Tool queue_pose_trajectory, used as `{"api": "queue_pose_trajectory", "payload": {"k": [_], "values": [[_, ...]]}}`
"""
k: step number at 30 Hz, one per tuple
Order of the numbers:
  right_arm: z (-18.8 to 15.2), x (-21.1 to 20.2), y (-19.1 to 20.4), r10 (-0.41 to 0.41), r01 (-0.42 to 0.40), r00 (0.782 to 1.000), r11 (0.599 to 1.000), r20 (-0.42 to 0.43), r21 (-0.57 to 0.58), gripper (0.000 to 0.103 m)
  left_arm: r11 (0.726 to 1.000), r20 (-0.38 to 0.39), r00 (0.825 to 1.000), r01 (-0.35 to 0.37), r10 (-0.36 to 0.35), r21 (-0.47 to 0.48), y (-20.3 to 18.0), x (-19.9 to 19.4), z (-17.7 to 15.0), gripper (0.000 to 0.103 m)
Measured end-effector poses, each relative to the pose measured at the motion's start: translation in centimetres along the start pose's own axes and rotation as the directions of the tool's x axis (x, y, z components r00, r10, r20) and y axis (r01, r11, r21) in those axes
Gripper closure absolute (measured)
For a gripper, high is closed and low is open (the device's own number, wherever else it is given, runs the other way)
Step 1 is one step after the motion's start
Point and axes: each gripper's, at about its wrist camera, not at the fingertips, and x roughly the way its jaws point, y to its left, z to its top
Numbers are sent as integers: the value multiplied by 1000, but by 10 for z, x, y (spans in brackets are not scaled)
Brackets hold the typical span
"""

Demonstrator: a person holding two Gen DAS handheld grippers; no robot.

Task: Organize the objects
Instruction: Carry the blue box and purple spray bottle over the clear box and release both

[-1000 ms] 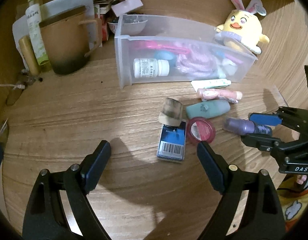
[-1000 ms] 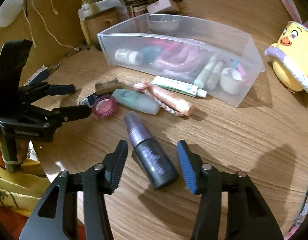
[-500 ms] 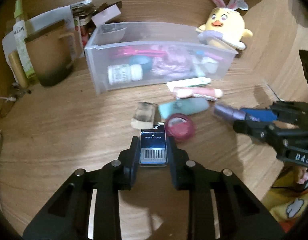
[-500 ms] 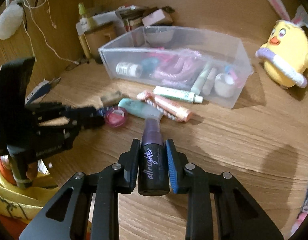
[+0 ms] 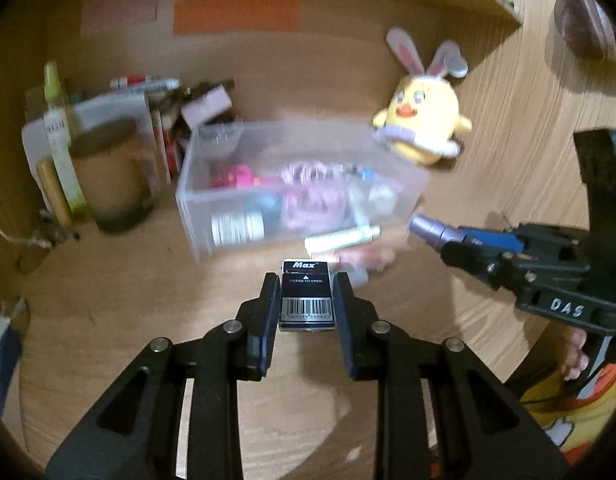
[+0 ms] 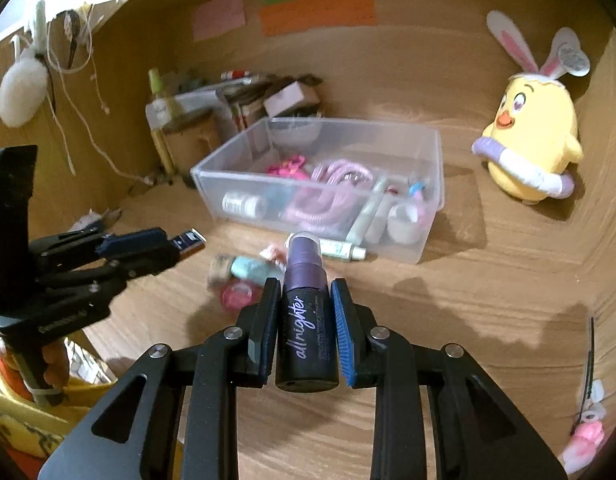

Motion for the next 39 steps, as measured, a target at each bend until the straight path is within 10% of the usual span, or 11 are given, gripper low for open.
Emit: {"api": "queue_pose_trajectory", "payload": {"k": [15, 39], "values": [[58, 9, -23, -67, 63, 993, 997, 93, 44, 80, 998, 129, 992, -4, 13, -70, 30, 12, 72, 76], [87, 89, -34, -129, 130, 992, 992, -5, 4, 68, 999, -62, 998, 24, -27, -48, 32, 107, 88, 70]]}}
